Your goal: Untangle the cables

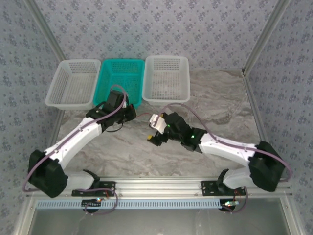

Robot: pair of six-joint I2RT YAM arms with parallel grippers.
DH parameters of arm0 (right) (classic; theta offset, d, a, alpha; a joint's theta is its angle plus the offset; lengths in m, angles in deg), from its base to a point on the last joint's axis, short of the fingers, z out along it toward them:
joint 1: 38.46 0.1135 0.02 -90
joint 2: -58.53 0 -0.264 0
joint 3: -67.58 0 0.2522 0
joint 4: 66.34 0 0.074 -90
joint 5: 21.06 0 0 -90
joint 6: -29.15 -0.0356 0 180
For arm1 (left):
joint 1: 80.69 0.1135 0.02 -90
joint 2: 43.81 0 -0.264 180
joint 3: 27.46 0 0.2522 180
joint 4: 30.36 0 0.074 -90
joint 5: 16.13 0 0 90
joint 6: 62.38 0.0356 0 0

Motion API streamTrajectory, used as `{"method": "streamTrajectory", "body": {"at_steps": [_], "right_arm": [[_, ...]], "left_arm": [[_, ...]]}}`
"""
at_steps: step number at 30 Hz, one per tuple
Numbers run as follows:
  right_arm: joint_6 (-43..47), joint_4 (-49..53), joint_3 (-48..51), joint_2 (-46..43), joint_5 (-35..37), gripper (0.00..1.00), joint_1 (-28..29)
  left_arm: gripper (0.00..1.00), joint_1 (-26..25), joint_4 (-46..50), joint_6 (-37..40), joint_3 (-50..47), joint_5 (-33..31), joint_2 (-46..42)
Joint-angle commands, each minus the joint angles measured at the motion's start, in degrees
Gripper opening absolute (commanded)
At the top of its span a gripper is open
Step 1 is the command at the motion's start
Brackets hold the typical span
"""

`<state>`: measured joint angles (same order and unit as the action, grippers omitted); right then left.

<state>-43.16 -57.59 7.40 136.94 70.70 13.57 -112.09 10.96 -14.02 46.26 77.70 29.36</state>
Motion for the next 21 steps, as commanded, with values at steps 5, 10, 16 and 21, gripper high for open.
{"method": "streamTrajectory", "body": {"at_steps": [5, 10, 16, 21], "right_arm": [[2.0, -13.8, -1.7, 11.2, -0.5, 0.95, -6.1], [-0.2, -17.6, -4.6, 18.6, 0.0, 0.59, -7.4], [-3.3, -15.4, -4.3, 21.7, -2.2, 0.29, -9.2], [-6.5, -13.3, -0.2, 20.2, -1.8, 0.31, -10.5]], "left_arm": [[0.0, -1.8, 2.2, -1.8, 1.5, 6.5, -2.7], [0.0, -1.9, 3.6, -1.4, 3.9, 7.6, -4.4], [0.0, 0.0, 6.4, 0.1, 7.8, 6.2, -10.5], [0.0, 7.2, 12.8, 3.7, 14.6, 3.5, -15.7]]}}
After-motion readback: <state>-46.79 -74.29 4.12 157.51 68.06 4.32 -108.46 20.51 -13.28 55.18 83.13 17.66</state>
